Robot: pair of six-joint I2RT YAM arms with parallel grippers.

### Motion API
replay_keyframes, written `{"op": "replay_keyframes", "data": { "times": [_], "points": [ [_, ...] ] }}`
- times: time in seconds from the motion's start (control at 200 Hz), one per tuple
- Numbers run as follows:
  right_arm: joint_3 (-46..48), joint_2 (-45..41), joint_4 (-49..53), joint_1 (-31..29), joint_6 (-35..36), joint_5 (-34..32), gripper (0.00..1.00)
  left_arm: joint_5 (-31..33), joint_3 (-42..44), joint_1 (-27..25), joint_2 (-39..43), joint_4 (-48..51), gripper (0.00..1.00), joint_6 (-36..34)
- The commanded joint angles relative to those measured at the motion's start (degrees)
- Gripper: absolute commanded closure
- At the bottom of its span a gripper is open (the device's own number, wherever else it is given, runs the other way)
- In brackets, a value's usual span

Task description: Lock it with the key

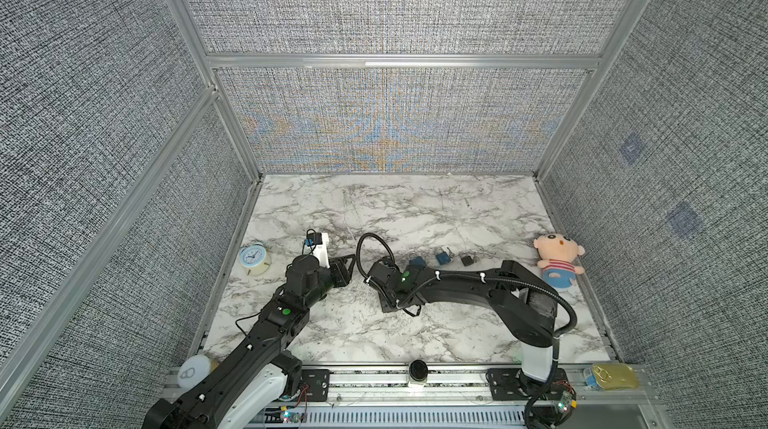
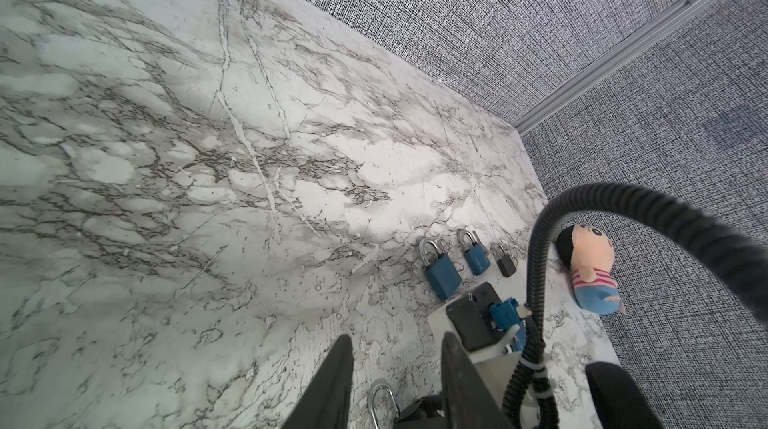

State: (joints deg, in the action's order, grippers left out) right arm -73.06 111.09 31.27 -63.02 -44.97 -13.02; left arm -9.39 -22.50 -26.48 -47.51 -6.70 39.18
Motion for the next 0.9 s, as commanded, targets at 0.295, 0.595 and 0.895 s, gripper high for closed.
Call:
{"op": "replay_keyframes", "data": {
  "times": [0.295,0.595,0.895],
  "points": [
    [5.61,-7.24,-6.27,2.21,0.86,5.2,0.83,-3.25,-1.92,0.11,-2.91,0.59,0.62,-1.65],
    [7.14,-13.83,-8.2,4.26,4.25,6.26,0.84,-7.77,-2.28,0.08,-8.11,-2.58,0.63,-2.48],
    [7.53,-18.27,-9.56,6.21,6.51,7.79,0.84,-22.33,-3.34,0.02,-16.1,-11.24,0.62,-2.65]
  ]
}}
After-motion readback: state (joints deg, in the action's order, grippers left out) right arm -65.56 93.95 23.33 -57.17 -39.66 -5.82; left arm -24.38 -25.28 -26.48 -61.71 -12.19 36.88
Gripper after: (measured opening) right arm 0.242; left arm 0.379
